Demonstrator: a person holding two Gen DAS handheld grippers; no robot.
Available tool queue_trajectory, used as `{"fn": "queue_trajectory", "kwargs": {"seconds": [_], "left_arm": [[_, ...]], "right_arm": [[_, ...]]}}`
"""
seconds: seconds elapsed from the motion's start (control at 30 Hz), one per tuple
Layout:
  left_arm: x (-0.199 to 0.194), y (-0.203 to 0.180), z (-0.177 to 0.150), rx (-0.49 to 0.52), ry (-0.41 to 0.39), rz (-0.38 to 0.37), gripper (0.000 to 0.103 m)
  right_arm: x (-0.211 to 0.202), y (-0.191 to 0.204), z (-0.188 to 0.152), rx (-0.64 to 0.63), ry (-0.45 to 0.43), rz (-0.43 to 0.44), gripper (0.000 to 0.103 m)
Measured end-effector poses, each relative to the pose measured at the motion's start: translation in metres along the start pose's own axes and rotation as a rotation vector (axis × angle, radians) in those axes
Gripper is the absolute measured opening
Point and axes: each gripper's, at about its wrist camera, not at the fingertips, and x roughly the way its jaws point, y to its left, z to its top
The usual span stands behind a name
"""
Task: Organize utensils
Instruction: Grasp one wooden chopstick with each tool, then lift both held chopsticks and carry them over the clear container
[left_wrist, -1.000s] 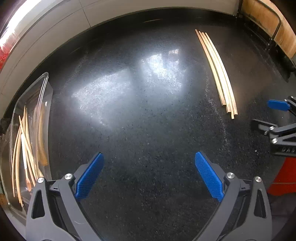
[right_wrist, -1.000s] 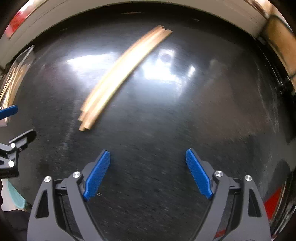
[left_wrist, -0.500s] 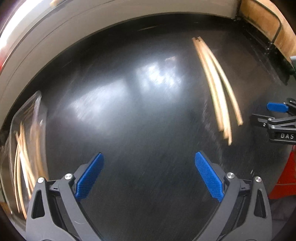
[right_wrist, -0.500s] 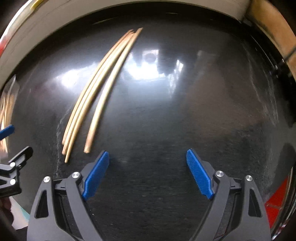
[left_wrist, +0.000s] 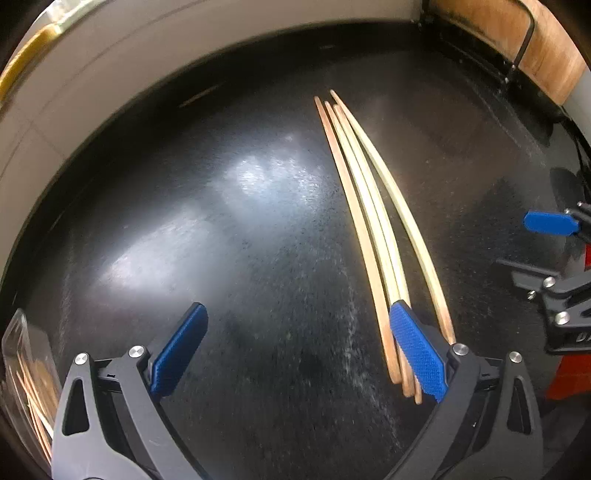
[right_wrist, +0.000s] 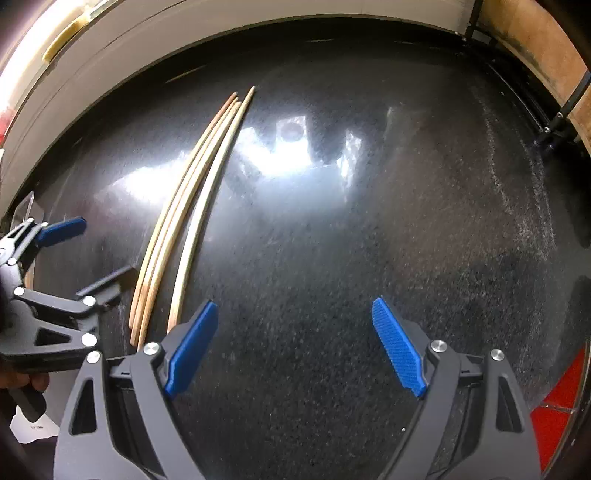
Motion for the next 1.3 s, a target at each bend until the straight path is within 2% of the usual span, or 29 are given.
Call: {"fn": "queue_trajectory", "kwargs": {"seconds": [0.2, 0.53, 0.77, 0.83, 1.0, 1.07, 1.17, 1.2, 1.23, 1.27, 1.3], "left_arm": [[0.019, 0.011, 0.012, -0.01, 0.007, -0.024, 0.097], [0.033, 0.032, 0.044, 0.022, -0.018, -0.037, 0.097], [0.037, 0.035, 0.052, 0.081, -0.053, -0.059, 0.097], [0.036, 0.034, 0.052, 0.092, -0.062, -0.064, 0.097], [0.043, 0.016, 0.068, 0.134, -0.084, -0.079, 0.096], [0.045, 0.009, 0.074, 0.152, -0.09, -0.088, 0.093], [0.045, 0.002, 0.078, 0.17, -0.1, -0.095, 0.087], [0.045, 0.0, 0.08, 0.172, -0.102, -0.097, 0.082], [0.041, -0.002, 0.077, 0.175, -0.109, -0.098, 0.072], [0.041, -0.004, 0.079, 0.176, -0.115, -0.098, 0.066], [0.039, -0.005, 0.08, 0.173, -0.121, -0.095, 0.052]], "right_arm": [[0.007, -0.003, 0.018, 0.01, -0.001, -0.007, 0.083], [0.026, 0.024, 0.071, -0.032, 0.008, 0.019, 0.083], [0.042, 0.032, 0.089, -0.082, 0.032, -0.005, 0.083], [0.045, 0.037, 0.093, -0.136, 0.036, -0.058, 0.082], [0.04, 0.02, 0.092, -0.178, 0.035, -0.042, 0.064], [0.038, 0.007, 0.088, -0.181, 0.047, -0.042, 0.064], [0.035, -0.008, 0.079, -0.178, 0.051, -0.042, 0.064], [0.034, -0.011, 0.077, -0.177, 0.051, -0.041, 0.06], [0.032, -0.014, 0.073, -0.17, 0.048, -0.041, 0.056], [0.03, -0.016, 0.07, -0.162, 0.044, -0.042, 0.043], [0.027, -0.017, 0.067, -0.155, 0.039, -0.038, 0.025]]}}
